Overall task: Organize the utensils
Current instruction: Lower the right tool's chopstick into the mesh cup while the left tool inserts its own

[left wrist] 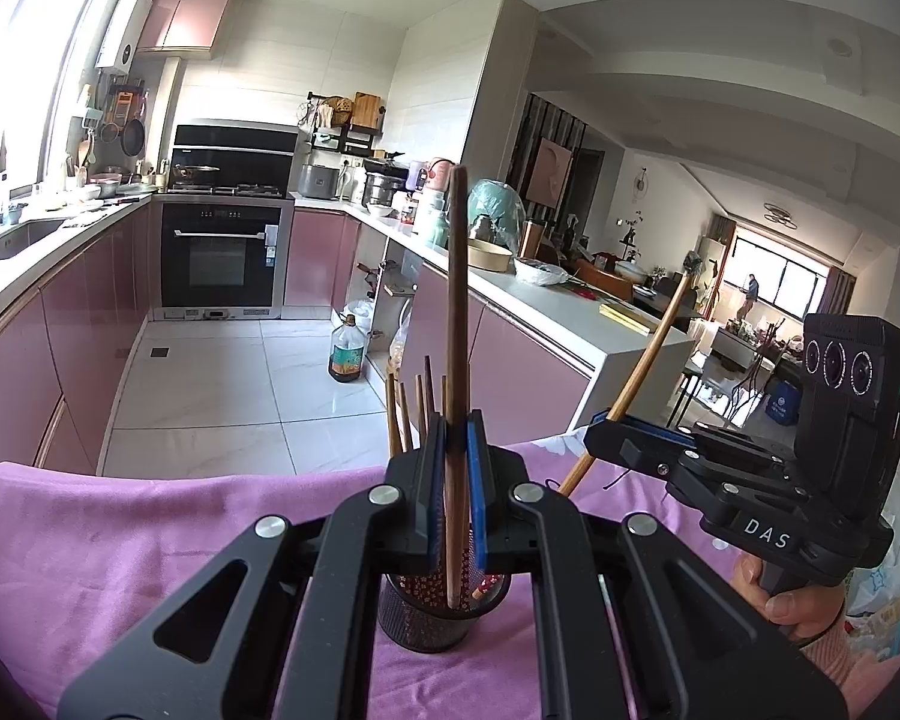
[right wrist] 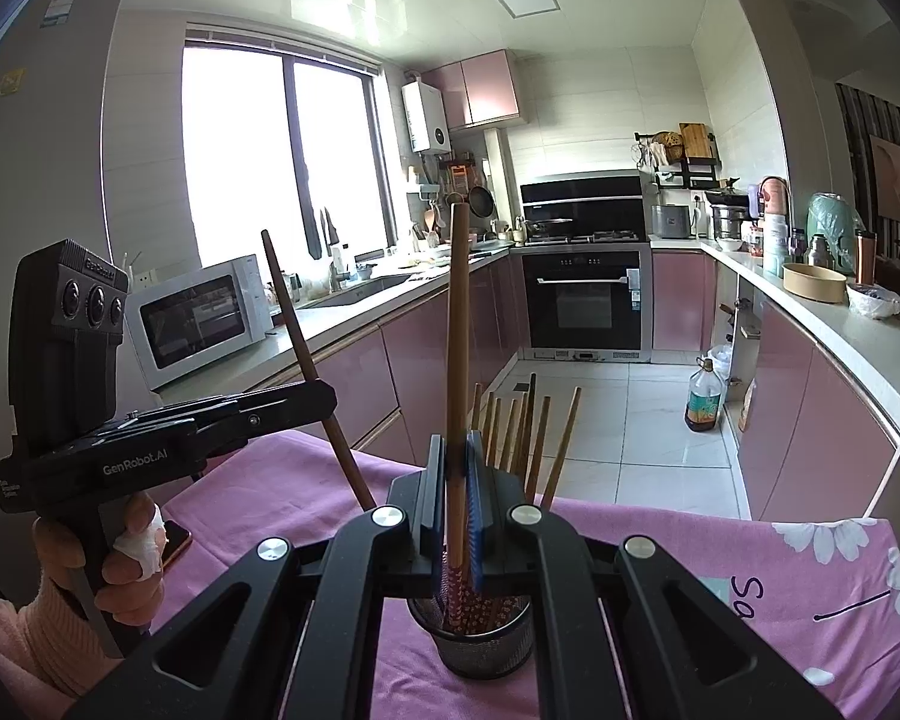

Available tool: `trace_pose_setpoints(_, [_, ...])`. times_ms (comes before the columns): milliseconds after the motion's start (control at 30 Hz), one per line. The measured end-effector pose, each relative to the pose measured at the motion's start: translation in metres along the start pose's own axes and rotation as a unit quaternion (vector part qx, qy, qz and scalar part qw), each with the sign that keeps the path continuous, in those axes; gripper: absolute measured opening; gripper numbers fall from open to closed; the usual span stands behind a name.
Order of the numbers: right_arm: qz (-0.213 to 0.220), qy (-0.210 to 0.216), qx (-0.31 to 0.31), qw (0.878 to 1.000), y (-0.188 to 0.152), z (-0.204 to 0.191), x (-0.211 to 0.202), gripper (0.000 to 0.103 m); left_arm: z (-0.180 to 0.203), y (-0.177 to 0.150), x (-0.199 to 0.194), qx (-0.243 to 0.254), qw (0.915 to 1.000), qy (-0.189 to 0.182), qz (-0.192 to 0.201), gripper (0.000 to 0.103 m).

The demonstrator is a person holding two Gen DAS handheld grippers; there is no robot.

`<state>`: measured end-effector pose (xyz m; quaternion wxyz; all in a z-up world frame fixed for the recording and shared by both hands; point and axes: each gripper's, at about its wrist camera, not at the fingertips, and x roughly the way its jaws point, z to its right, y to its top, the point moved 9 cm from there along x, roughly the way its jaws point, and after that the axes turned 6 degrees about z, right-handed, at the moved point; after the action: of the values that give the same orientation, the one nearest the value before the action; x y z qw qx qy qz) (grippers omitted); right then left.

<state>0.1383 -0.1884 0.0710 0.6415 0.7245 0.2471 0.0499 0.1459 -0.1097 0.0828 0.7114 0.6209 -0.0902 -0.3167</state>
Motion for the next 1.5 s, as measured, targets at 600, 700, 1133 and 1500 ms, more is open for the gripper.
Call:
trace_pose_setpoints(600, [-0.019,-0.004,0.009,1.0,-0.008,0.008,0.017,0.005,-0.001,-0.002,0.014,0.001,0.9997,0.009,-0.023,0.008])
trace_pose_setpoints(700, [-0.024,-0.004,0.01,1.0,-0.011,0.008,0.02,0.005,0.001,-0.003,0.016,0.003,0.9996,0.009,-0.027,0.008])
trace_pose_setpoints(1133, [-0.046,-0.006,0.014,0.999,-0.022,0.012,0.034,0.005,-0.002,-0.011,0.022,0.004,0.9986,0.011,-0.052,0.008])
trace_pose_setpoints(1500, [-0.062,-0.008,0.018,0.998,-0.034,0.014,0.042,0.005,-0.01,-0.016,0.029,0.0,0.9975,0.014,-0.069,0.008])
